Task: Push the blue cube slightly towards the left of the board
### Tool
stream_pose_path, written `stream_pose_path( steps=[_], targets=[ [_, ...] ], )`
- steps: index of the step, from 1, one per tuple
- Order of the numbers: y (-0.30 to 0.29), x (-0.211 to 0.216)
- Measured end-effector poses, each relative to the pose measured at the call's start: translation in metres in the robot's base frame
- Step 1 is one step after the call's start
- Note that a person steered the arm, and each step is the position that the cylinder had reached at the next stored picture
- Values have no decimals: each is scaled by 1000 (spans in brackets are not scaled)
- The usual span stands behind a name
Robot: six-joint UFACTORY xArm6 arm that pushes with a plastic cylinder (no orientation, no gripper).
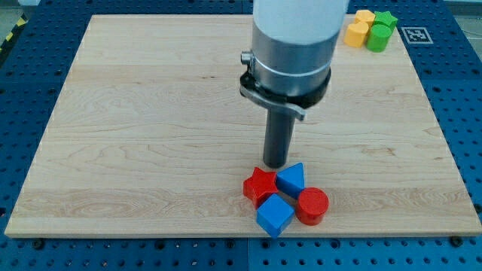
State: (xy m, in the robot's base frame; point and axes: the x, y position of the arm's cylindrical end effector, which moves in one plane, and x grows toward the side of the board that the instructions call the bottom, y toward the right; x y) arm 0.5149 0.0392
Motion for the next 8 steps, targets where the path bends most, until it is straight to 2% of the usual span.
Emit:
stream_pose_path(
  steps=[1, 2, 3, 8],
  targets=[
    [-2, -47],
    [17, -65],
    [46, -65],
    [163, 30]
  ],
)
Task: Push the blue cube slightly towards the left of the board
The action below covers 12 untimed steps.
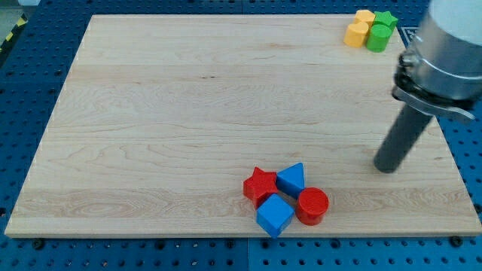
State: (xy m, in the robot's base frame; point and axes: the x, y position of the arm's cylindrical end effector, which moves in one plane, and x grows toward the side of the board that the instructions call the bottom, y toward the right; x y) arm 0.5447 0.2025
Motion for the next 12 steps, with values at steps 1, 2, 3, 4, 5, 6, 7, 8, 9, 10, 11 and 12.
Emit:
stream_pose_path(
  steps=[1, 2, 3, 4, 5, 6, 7, 8, 9, 10, 11, 12],
  targets=[
    [4, 60],
    [2, 73],
    [-22, 73],
    [-89, 72],
    [-125, 25],
    [-116, -8],
    [-69, -8],
    [-22, 16],
    [-20, 73],
    [-30, 74],
    [-34, 74],
    [-55, 73]
  ],
)
